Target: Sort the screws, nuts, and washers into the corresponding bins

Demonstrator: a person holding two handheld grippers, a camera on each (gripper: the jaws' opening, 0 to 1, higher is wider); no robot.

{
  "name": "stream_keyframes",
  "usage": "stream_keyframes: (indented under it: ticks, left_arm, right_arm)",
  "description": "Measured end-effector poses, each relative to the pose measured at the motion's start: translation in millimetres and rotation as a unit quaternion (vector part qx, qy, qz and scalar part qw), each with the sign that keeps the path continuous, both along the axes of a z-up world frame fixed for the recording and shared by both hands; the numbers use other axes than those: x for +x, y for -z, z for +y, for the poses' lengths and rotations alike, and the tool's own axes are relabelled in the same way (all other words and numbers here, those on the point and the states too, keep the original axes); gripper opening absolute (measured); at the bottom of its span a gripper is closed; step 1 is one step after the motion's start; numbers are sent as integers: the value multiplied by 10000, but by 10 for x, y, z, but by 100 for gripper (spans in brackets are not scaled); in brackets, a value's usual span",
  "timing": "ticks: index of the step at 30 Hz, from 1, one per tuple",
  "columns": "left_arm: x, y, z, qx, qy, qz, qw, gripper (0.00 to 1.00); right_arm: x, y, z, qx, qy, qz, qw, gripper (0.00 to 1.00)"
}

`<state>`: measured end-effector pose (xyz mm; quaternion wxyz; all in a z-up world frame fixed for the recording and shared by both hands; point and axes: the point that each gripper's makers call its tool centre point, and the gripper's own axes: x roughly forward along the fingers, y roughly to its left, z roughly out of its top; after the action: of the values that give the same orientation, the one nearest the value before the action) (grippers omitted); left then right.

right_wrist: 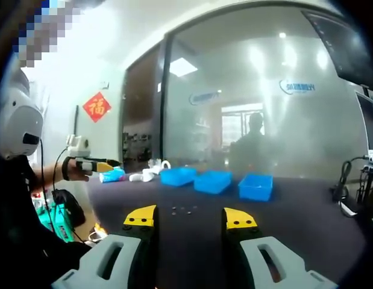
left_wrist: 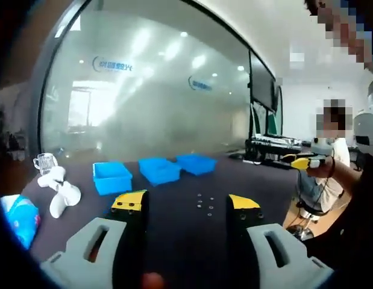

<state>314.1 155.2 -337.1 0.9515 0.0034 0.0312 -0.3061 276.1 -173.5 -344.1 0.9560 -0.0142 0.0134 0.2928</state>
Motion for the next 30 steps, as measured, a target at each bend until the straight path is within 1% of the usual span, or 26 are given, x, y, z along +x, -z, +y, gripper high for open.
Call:
stream_keyframes:
  ticks: [3,7,10,18,19,21,26,30]
  left_arm:
    - [-24,35,-6,73,27,34,10000,51]
    - [-68,90,-86,312,231,23,9992,51]
    - [-95,136,-170,466,450,114,9978,51]
    - [-31,137,-243,581,649,288,9958,51]
    - [-19,144,-247,644,658,314,9953,51]
    - [11,143,-249,725,650,331,9947,51]
    - [44,107,-272,753,667,328,9944,51]
    - [50,80,-311,821,750,309,9933,51]
  right_arm:
    - [22,2,-2,-28,17,-1,10000,37]
    - [50,19,-14,-80,59,40,9999,37]
    - [51,26,-11,-94,51,62,9999,37]
    - [55,75,-4,-149,40,143,9998,37]
    - [56,88,-7,-181,49,160,9997,37]
    - [56,107,-13,-247,63,167,9995,37]
    - [49,116,-22,-229,60,192,9995,37]
    - [45,126,-16,-243,35,216,9995,37]
